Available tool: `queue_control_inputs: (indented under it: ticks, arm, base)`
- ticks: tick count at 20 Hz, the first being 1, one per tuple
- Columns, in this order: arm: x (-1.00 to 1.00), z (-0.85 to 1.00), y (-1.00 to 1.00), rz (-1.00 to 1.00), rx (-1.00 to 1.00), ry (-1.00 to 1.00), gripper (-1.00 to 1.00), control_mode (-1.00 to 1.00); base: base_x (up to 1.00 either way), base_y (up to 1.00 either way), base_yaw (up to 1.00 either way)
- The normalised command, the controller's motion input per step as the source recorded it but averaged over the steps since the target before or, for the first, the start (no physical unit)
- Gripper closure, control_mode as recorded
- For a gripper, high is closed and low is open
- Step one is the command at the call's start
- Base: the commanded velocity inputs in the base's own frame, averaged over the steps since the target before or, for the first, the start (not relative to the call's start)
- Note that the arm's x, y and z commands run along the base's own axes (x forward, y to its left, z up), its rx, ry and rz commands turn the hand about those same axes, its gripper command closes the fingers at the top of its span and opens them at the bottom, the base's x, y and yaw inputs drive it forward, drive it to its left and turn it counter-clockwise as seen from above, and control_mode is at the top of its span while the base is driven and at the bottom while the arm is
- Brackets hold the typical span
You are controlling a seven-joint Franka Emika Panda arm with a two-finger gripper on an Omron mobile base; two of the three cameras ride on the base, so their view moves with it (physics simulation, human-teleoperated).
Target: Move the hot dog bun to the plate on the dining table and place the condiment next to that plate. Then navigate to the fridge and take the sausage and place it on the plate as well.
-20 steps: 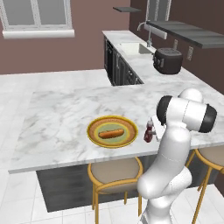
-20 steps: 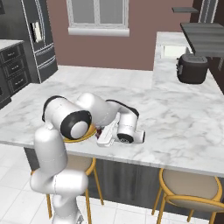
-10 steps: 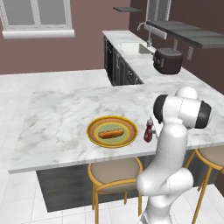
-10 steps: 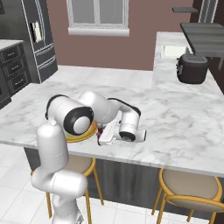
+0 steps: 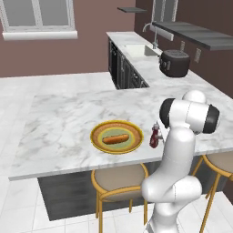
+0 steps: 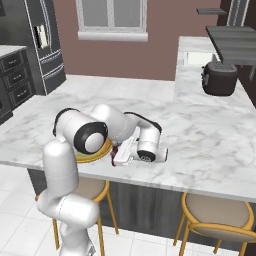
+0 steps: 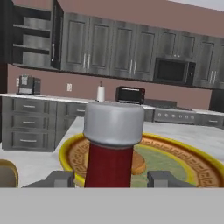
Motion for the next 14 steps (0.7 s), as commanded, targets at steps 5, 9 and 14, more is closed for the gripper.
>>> queue_control_inputs:
  ticks: [5, 9, 14]
  arm:
    - [-0.07, 0.05, 0.0, 0.0, 0.0, 0.0, -1.0, -1.0]
    - [-0.13, 0.24, 0.0, 0.0, 0.0, -0.01, -1.0, -1.0]
    - [-0.13, 0.53, 0.0, -0.02, 0.0, -0.06, -1.0, -1.0]
  base:
    - [0.0, 0.0, 0.0]
    - [0.0, 0.0, 0.0]
    - [0.0, 0.0, 0.0]
